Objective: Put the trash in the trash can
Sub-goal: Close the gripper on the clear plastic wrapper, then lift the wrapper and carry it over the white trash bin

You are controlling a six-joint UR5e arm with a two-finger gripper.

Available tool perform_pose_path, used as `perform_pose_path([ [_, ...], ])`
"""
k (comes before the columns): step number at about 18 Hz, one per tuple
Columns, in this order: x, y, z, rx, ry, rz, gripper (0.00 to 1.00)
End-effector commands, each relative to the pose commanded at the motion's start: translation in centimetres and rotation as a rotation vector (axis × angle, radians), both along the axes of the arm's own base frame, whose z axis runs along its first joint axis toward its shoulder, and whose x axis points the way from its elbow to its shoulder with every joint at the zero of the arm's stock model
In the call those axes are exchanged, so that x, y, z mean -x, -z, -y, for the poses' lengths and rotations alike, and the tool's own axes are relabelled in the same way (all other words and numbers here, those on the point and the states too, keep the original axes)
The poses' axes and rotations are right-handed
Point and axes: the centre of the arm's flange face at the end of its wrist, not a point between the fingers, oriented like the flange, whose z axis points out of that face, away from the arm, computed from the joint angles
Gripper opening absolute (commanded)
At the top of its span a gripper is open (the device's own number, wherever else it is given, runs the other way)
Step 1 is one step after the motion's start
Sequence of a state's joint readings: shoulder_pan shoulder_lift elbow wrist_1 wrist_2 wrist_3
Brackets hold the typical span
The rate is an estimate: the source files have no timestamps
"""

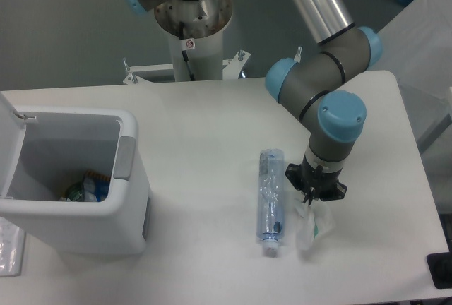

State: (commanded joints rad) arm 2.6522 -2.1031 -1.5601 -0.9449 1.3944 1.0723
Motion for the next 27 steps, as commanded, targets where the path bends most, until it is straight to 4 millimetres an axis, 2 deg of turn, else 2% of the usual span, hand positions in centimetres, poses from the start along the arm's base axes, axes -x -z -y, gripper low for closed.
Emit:
perform_pose_path([
  [7, 0.4, -0.2, 0.3, -0.022, -0.008, 0.01, 0.0],
  [9, 0.8, -1.1, 0.0, -0.072, -0.028, 0.021, 0.0],
  [12, 1.5, -3.3, -1.1, -0.188, -0.118, 0.068, 0.0],
  [14, 1.9, -5.3, -2.5, -0.279, -0.172, 0.108, 0.0],
  [17, 2.9, -8.9, -3.8, -0.378, -0.26, 0.143, 0.0],
  [19, 2.8, -10.5, -4.3, -0.428, -0.293, 0.175, 0.0],
  [21, 1.9, -10.9, -5.1, -0.448, -0.311, 0.21, 0.0],
  [24, -1.1, -15.5, -5.8, -0.518, -0.297, 0.23, 0.0],
  [27, -5.5, -19.4, -6.7, -0.554, -0.276, 0.242, 0.0],
])
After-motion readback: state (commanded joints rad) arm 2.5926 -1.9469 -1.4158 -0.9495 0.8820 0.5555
